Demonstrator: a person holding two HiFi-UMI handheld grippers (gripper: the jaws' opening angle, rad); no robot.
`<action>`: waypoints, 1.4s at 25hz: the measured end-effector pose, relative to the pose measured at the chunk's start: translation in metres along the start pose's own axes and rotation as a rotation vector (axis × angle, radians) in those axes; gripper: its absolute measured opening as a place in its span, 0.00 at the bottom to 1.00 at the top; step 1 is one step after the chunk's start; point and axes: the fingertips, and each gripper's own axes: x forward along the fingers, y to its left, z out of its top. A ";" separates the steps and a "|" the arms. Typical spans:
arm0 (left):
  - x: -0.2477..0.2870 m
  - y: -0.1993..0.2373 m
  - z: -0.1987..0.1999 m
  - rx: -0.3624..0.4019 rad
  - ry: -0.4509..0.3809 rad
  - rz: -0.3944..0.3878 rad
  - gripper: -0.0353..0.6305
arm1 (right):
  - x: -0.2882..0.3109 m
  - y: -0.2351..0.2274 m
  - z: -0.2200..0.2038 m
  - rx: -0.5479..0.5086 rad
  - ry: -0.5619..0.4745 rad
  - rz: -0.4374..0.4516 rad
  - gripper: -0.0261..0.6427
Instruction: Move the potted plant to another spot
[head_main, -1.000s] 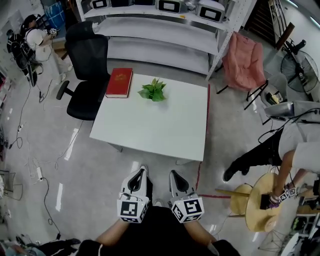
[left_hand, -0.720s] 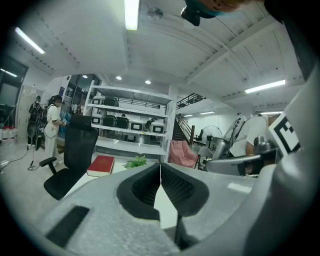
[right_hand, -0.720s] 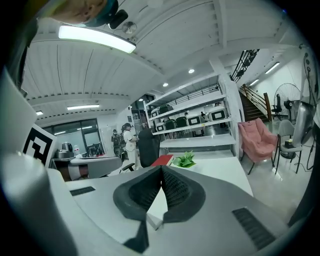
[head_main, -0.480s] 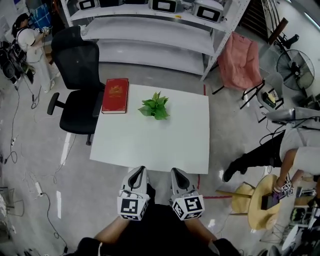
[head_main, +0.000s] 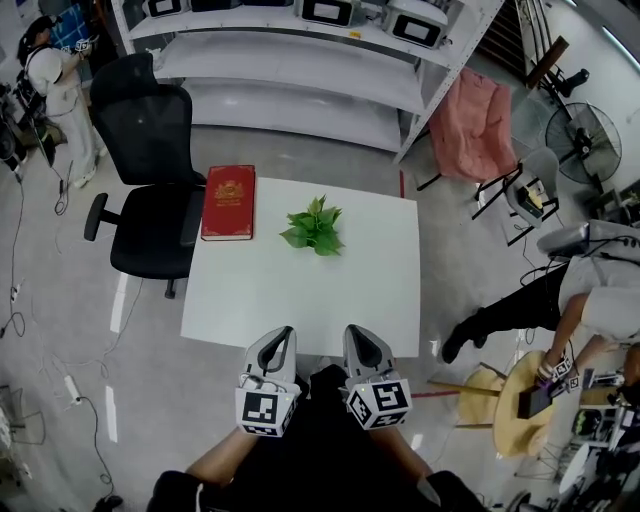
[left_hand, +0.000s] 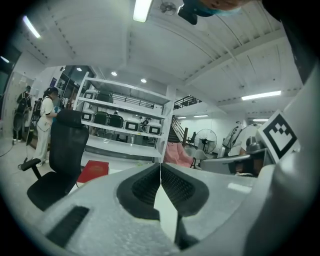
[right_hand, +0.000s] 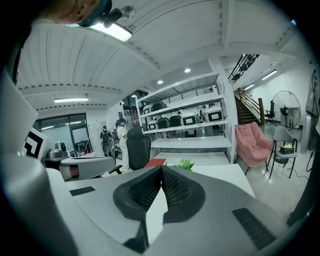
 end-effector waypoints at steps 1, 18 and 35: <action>0.004 0.002 0.002 0.000 -0.004 -0.006 0.08 | 0.005 -0.001 0.002 -0.004 0.000 0.000 0.06; 0.117 0.033 0.019 0.007 0.022 0.039 0.08 | 0.123 -0.083 0.024 0.002 0.045 0.013 0.06; 0.221 0.051 0.006 -0.029 0.110 0.058 0.08 | 0.261 -0.170 -0.019 0.056 0.264 0.051 0.06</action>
